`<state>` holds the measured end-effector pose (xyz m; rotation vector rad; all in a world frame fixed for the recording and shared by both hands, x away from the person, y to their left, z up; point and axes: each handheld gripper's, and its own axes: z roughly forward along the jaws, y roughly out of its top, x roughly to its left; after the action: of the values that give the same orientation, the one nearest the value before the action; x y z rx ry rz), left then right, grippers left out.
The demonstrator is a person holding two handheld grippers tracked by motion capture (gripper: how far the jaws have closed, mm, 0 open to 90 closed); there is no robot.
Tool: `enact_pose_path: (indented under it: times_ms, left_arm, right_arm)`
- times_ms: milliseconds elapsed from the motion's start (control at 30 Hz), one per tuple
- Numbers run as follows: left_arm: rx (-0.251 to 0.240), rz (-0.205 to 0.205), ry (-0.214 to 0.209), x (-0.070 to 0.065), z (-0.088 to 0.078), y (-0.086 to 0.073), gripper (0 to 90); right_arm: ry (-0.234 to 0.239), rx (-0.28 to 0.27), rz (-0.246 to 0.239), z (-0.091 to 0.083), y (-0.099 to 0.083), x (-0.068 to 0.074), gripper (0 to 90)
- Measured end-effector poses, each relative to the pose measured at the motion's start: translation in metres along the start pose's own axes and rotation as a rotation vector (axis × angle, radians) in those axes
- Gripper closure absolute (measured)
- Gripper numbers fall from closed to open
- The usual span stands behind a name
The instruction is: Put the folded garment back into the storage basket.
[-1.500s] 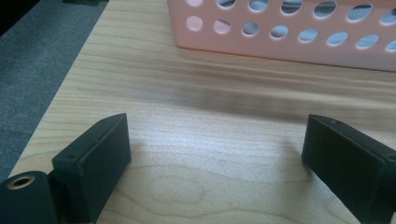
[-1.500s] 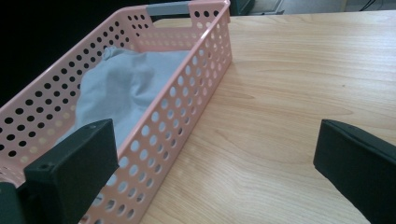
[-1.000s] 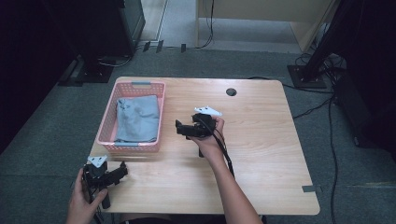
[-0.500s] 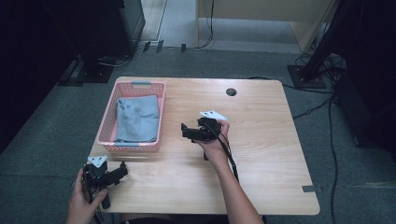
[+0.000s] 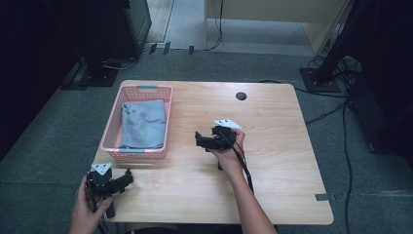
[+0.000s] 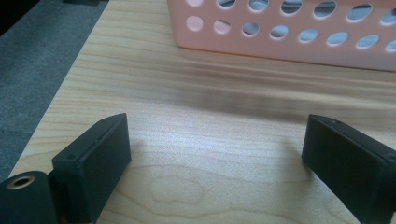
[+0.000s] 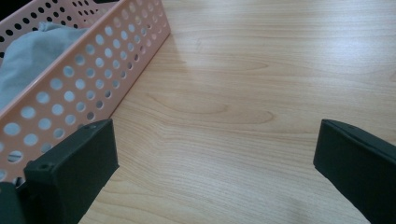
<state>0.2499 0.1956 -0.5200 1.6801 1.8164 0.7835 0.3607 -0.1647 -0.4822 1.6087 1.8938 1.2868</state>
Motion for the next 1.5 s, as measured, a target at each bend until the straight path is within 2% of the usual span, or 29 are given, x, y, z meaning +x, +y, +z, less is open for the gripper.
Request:
enact_pose_path:
  times_ms: [533,1500]
  left_arm:
    - [0.000,0.000,0.000,0.000,0.000,0.000,8.3]
    - [0.000,0.000,0.000,0.000,0.000,0.000,8.3]
  right_arm:
    - [-0.035,0.008,-0.003,-0.007,-0.006,-0.017,0.0]
    - [-0.095,0.025,0.033,-0.021,-0.023,-0.053,0.0]
